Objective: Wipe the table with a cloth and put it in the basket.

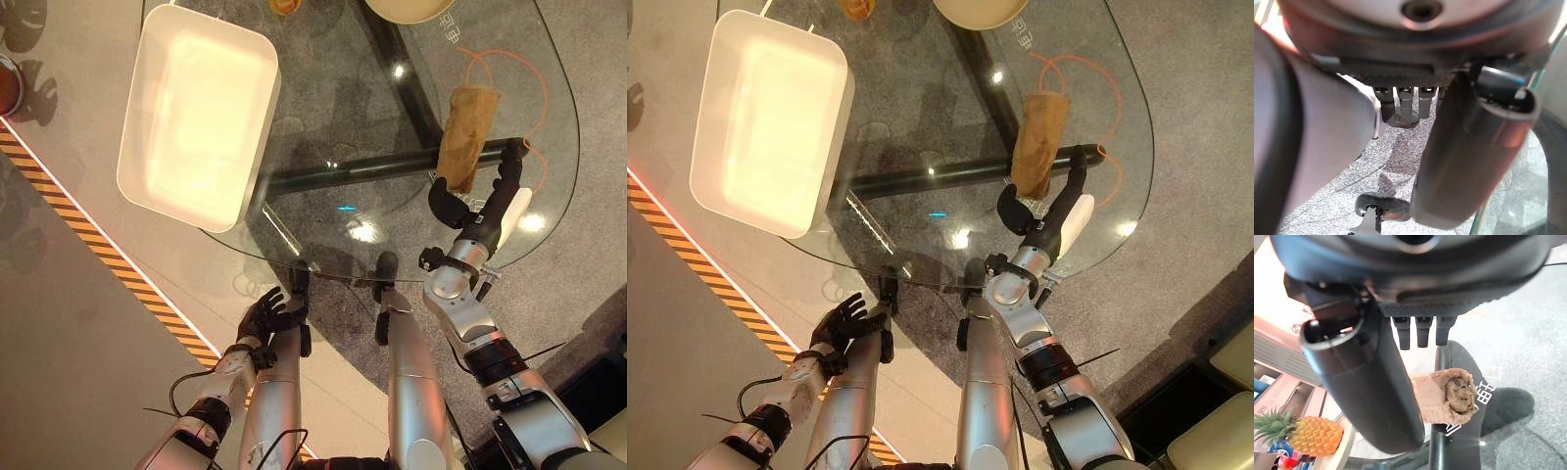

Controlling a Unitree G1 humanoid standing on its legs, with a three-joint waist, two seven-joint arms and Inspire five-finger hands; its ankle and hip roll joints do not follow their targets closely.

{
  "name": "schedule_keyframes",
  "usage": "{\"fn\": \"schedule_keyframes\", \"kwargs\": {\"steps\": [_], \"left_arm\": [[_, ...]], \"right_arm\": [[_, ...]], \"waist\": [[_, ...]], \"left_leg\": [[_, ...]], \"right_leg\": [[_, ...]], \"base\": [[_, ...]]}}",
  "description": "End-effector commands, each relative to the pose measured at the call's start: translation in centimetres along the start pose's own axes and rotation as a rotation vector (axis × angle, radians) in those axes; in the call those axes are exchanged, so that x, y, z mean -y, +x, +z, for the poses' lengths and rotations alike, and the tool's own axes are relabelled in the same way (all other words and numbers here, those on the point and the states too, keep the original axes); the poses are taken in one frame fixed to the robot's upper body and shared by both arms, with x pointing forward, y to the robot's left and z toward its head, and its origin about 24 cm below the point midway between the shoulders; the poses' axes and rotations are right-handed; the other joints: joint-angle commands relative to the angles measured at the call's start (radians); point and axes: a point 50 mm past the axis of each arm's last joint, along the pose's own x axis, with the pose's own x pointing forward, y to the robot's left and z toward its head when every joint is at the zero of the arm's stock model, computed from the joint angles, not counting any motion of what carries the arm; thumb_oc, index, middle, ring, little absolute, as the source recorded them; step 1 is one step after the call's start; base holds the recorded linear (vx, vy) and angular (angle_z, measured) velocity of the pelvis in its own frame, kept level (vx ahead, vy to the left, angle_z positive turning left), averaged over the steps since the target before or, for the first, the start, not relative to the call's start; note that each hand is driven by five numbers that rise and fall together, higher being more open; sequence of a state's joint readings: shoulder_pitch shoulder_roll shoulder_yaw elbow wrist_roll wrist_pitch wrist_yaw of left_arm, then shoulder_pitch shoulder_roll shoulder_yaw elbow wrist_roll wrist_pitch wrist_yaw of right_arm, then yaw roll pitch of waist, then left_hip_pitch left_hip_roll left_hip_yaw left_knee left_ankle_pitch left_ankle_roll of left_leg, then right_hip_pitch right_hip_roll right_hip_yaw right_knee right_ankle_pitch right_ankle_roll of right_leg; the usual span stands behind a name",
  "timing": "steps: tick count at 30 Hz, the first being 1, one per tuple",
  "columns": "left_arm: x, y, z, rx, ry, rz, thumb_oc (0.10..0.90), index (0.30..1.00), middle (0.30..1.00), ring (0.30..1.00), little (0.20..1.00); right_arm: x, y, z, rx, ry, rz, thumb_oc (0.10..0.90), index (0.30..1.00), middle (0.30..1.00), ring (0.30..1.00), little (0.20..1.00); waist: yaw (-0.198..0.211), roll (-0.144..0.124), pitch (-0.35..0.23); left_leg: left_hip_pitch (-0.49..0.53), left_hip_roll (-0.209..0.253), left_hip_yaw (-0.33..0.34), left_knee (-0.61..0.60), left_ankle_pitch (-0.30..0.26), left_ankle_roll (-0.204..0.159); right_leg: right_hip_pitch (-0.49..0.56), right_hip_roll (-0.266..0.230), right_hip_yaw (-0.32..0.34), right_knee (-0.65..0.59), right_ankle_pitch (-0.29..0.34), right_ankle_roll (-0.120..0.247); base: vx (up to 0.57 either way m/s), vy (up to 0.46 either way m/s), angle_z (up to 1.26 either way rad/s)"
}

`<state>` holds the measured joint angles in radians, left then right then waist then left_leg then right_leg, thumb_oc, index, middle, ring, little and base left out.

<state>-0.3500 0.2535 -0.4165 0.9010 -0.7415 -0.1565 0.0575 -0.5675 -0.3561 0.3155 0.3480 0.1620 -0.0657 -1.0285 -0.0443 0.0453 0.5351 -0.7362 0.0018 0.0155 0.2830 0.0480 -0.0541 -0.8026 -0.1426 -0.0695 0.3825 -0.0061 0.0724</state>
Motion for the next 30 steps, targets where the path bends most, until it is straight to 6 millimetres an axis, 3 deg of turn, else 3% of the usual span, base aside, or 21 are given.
{"fn": "schedule_keyframes", "kwargs": {"steps": [1, 12, 30], "left_arm": [[1.2, -1.4, -4.2, -0.131, -0.047, -0.016, 0.8, 0.9, 0.9, 0.9, 0.9], [1.9, -1.1, -3.2, -0.095, -0.049, -0.033, 0.8, 0.9, 0.9, 0.9, 0.9], [2.3, -0.9, -2.3, -0.082, -0.044, -0.053, 0.8, 0.9, 0.9, 0.9, 0.9]], "right_arm": [[1.7, 1.5, 2.0, 0.091, 0.074, -0.113, 0.8, 0.9, 0.9, 0.9, 0.9], [1.7, 3.0, 2.7, 0.121, 0.065, -0.113, 0.8, 0.9, 0.9, 0.9, 0.9], [2.7, 6.0, 5.8, 0.182, 0.158, -0.198, 0.8, 0.9, 0.9, 0.9, 0.9]], "waist": [[0.004, 0.004, -0.015], [0.019, 0.012, -0.015], [0.043, 0.034, -0.015]], "left_leg": [[-0.08, -0.07, 0.062, 0.095, -0.054, 0.043], [-0.13, -0.074, 0.048, 0.105, -0.048, 0.041], [-0.248, -0.086, 0.019, 0.14, -0.047, 0.038]], "right_leg": [[-0.022, 0.076, -0.005, -0.074, 0.081, -0.009], [-0.076, 0.079, -0.003, -0.061, 0.089, -0.005], [-0.201, 0.078, -0.002, -0.026, 0.098, 0.005]], "base": [[0.0, 0.0, 0.0], [0.0, 0.0, 0.0], [0.01, 0.002, 0.01]]}}
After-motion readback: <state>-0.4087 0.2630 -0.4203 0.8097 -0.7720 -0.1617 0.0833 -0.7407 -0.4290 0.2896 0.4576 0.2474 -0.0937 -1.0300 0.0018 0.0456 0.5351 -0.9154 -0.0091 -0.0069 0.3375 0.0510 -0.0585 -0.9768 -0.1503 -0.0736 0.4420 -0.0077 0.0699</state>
